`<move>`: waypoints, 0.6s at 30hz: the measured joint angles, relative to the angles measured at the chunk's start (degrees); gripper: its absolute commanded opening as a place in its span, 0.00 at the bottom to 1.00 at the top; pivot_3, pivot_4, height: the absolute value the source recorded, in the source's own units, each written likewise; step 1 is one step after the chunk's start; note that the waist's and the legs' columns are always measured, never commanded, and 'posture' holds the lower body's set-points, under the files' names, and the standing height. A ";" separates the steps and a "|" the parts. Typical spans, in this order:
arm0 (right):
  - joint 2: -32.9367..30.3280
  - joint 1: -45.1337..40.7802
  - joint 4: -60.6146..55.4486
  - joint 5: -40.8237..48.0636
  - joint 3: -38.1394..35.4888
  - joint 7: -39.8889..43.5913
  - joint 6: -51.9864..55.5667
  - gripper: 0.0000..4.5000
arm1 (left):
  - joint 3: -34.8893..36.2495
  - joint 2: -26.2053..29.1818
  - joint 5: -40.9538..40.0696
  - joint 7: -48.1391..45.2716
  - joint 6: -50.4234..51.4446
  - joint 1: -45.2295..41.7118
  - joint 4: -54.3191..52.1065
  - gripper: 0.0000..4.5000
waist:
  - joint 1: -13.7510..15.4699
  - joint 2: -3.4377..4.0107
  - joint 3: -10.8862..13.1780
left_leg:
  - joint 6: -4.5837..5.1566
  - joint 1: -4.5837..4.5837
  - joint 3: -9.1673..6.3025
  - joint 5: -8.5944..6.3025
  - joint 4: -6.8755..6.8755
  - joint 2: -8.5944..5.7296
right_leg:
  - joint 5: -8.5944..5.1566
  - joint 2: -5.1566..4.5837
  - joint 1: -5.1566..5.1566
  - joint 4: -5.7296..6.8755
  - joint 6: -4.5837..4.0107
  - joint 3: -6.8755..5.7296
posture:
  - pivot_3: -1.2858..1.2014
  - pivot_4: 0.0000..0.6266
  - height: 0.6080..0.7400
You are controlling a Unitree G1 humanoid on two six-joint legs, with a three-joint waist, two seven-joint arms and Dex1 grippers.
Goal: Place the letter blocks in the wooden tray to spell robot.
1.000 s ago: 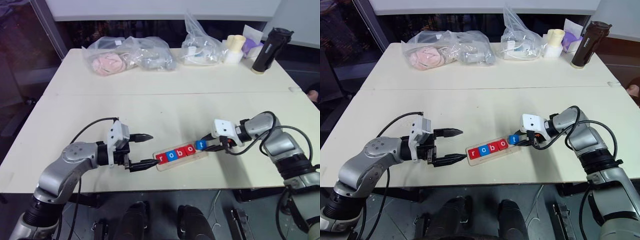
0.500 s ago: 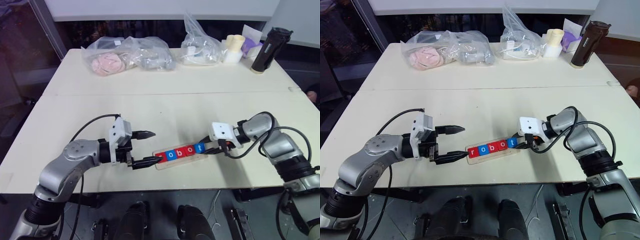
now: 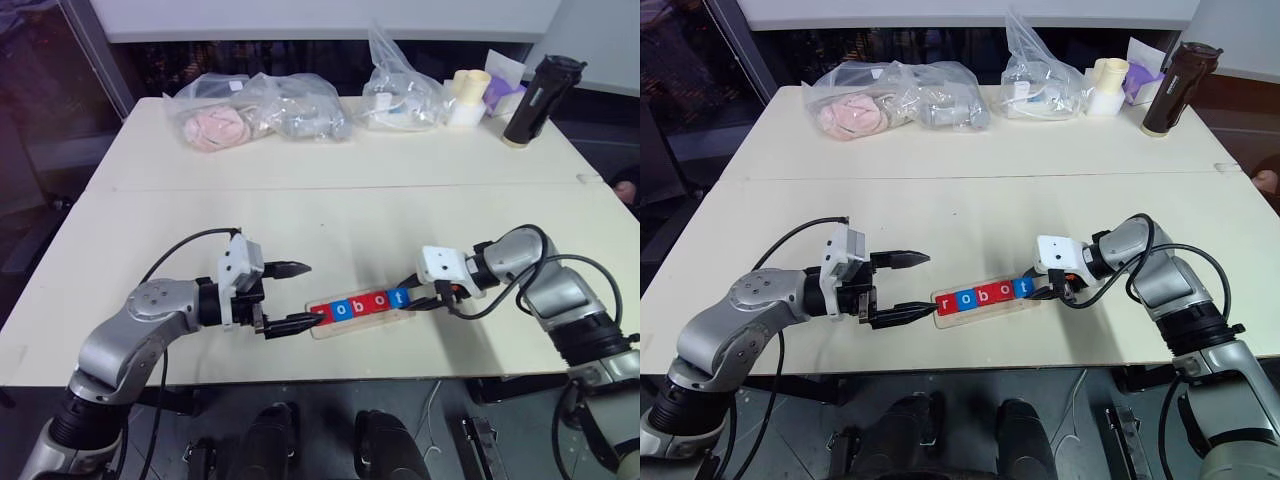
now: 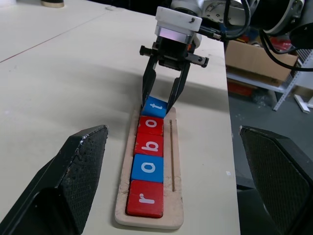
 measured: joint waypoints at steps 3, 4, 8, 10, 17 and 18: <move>0.00 0.04 -0.56 -0.03 0.03 -0.02 0.60 0.25 | 0.00 0.00 0.00 -0.01 -0.06 0.03 0.00 1.00 | 0.00 0.00 0.00 | 0.00 0.00 0.00 0.00 0.00 0.00 | 0.00 0.00 0.00 0.00 0.00 0.00 | 0.52 0.24 0.88; 0.00 0.04 -0.63 -0.03 0.04 -0.03 0.84 0.25 | 0.00 0.00 0.01 -0.02 -0.07 0.03 0.00 1.00 | 0.00 0.00 0.00 | 0.00 0.00 0.00 0.00 0.00 0.00 | 0.00 0.00 0.00 0.00 0.00 0.00 | 0.52 0.24 0.88; 0.00 0.06 -0.71 -0.03 0.15 -0.19 1.12 0.25 | 0.00 -0.04 0.05 -0.12 -0.19 0.03 0.05 1.00 | 0.01 0.00 0.00 | 0.00 0.00 0.00 0.00 0.00 0.00 | 0.00 0.00 0.00 0.00 0.00 0.00 | 0.52 0.24 0.88; 0.01 0.06 -0.75 -0.03 0.20 -0.27 1.14 0.25 | -0.01 -0.09 0.06 -0.19 -0.23 0.03 0.08 1.00 | 0.00 0.00 0.00 | 0.00 0.00 0.00 0.00 0.00 0.00 | 0.00 0.00 0.00 0.00 0.00 0.00 | 0.52 0.24 0.88; 0.02 0.06 -1.01 -0.01 0.41 -0.30 1.45 0.25 | -0.01 -0.19 0.09 -0.41 -0.50 0.08 0.17 1.00 | 0.00 0.00 0.00 | 0.00 0.00 0.00 0.00 0.00 0.00 | 0.00 0.00 0.01 0.00 0.00 0.00 | 0.52 0.24 0.88; 0.02 0.06 -1.01 -0.01 0.41 -0.30 1.46 0.36 | -0.01 -0.19 0.10 -0.47 -0.52 0.13 0.18 1.00 | 0.00 0.00 0.00 | 0.00 0.00 0.00 0.00 0.00 0.00 | 0.00 0.00 0.00 0.00 0.00 0.00 | 0.52 0.24 0.88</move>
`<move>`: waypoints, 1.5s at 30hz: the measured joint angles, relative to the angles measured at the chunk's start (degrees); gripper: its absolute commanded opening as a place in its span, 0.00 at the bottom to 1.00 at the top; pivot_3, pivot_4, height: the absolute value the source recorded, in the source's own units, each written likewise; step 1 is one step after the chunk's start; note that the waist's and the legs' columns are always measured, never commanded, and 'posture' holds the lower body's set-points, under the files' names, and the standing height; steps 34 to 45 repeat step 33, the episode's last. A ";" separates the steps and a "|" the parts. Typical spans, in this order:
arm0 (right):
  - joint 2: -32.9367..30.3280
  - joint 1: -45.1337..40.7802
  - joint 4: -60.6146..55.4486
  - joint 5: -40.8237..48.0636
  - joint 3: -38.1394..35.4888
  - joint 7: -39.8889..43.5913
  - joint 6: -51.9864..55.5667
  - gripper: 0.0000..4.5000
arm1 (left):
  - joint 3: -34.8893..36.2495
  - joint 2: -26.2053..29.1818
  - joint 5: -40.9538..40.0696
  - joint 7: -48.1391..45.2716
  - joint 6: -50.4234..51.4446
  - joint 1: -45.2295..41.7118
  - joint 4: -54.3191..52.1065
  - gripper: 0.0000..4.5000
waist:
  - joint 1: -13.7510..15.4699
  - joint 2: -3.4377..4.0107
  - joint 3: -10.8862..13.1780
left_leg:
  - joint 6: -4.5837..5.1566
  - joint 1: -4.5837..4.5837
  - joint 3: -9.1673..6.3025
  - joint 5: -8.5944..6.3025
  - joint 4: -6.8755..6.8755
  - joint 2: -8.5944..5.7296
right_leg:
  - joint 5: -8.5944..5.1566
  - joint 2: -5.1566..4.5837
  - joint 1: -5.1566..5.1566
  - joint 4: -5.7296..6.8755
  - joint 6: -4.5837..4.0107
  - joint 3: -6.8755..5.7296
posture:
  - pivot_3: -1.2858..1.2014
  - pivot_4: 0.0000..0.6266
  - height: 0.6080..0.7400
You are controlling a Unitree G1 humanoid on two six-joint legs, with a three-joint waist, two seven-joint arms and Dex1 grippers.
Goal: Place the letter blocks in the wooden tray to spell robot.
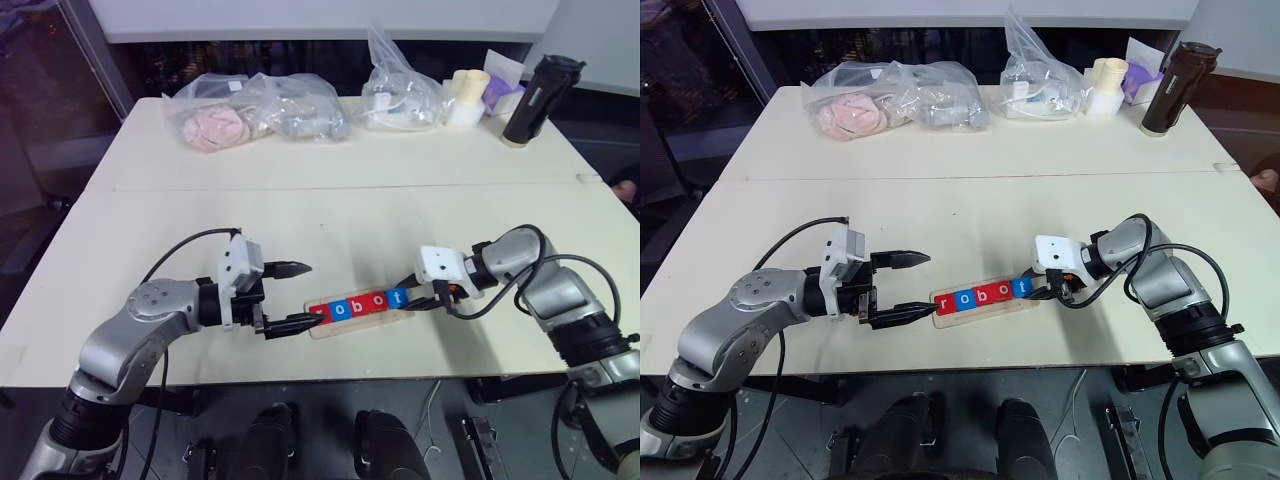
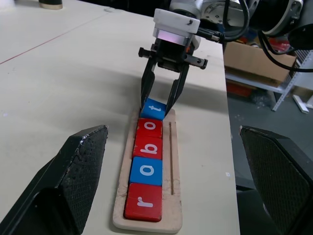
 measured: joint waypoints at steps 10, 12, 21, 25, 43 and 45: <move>-0.09 -0.25 -0.54 -0.44 1.03 0.90 0.78 0.82 | -0.01 -0.02 0.03 -0.17 -0.26 0.14 0.14 1.00 | 0.01 -0.01 0.00 | 0.00 0.01 0.00 0.00 0.01 0.00 | 0.00 0.00 0.02 0.00 0.00 0.00 | 0.52 0.24 0.88; -0.10 -0.25 -0.67 -0.30 0.90 0.89 1.71 0.82 | -0.02 -0.02 0.03 -0.23 -0.67 0.14 0.17 1.00 | 0.02 -0.01 0.00 | 0.00 0.01 0.00 0.00 0.01 0.00 | 0.00 -0.01 0.02 0.00 0.00 0.00 | 0.52 0.24 0.88; -1.35 -2.73 -0.69 0.99 -2.58 -0.91 5.57 0.82 | -0.09 -0.15 0.05 -0.33 -0.79 0.11 0.63 1.00 | 0.03 0.00 0.00 | -0.01 0.00 0.00 0.00 0.00 0.00 | 0.00 -0.01 -0.01 0.00 0.00 0.00 | 0.52 0.24 0.88; -2.43 -1.77 -4.63 4.84 -6.82 -2.51 11.61 0.82 | -0.10 -0.25 0.32 0.19 -0.76 0.09 0.72 1.00 | 0.09 0.00 0.00 | 0.00 -0.03 0.00 0.00 -0.02 0.00 | 0.00 -0.05 -0.02 -0.01 0.00 0.01 | 0.52 0.24 0.88; -7.94 17.63 -25.53 12.22 -19.58 -9.14 24.44 0.82 | 0.71 2.20 -0.06 0.78 0.39 1.77 0.58 1.00 | -0.03 0.02 0.00 | -0.08 -0.05 0.03 -0.09 -0.03 0.00 | 0.00 -0.15 -0.04 -0.05 0.00 0.00 | 0.52 0.24 0.88; -7.94 17.63 -25.53 12.22 -19.58 -9.14 24.44 0.82 | 0.71 2.20 -0.06 0.78 0.39 1.77 0.58 1.00 | -0.03 0.02 0.00 | -0.08 -0.05 0.03 -0.09 -0.03 0.00 | 0.00 -0.15 -0.04 -0.05 0.00 0.00 | 0.52 0.24 0.88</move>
